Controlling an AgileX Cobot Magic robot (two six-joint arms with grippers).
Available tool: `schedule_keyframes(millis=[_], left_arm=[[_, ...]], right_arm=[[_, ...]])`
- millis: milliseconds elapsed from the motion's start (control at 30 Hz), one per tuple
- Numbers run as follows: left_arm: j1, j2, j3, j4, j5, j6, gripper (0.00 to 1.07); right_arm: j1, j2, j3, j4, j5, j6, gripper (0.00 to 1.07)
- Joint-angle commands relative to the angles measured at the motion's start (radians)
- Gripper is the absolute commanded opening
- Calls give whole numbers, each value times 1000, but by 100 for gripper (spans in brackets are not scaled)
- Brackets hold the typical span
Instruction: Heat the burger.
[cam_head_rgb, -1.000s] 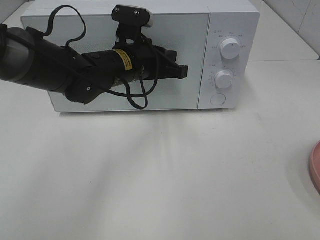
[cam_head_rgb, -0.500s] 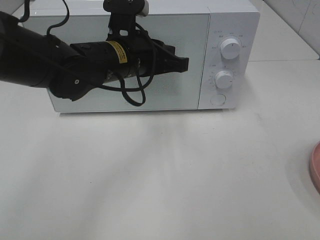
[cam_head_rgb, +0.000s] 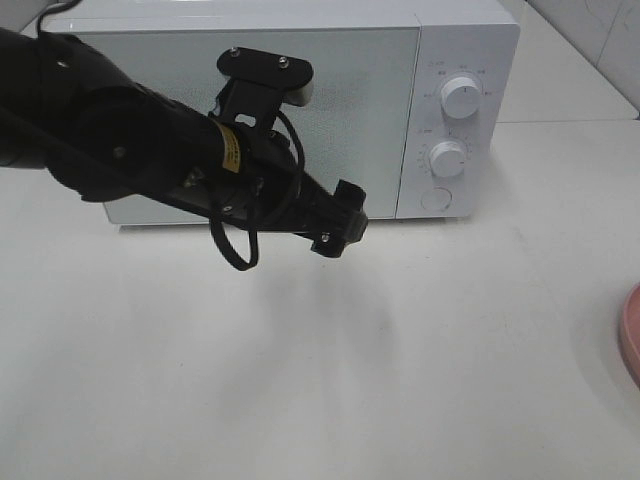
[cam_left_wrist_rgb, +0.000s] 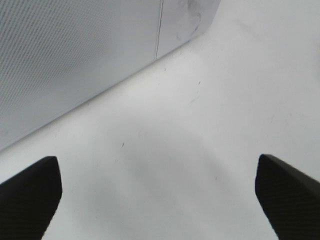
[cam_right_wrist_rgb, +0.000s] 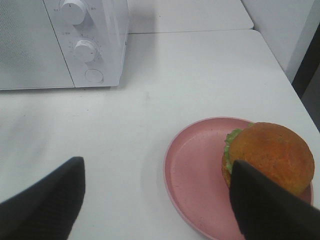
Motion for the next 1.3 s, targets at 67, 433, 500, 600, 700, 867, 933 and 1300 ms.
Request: schedule_keyframes(millis=[67,433,500,600,700,867,933,1300], left_arm=[[-5,-47,1,-33,146,-4,100],[-4,-200,1,-106,537,38,100],[-2,-207,1,-104,560,38,100],[63,-225,1,-113,659,47,100],[149,-233,1,-148,720,91,100],[339,-257,3,-250,811,200,100],[380,-265,3,-273,829,217,100],[722,-425,11,-318,1016,288,100]], right_arm=[[-8,-25,1,2,-8,-16,76],[-8,-25,1,2,-8,-16,76],[-8,-25,1,2,-8,-16,76],[-8,-25,1,2,-8,-16,76],[-8,-25,1,2,-8,-16,76],[-8,-25,1,2,-8,-16,76],[-8,-25,1,2,-8,-16,76],[-8,-25,1,2,-8,-16,76]])
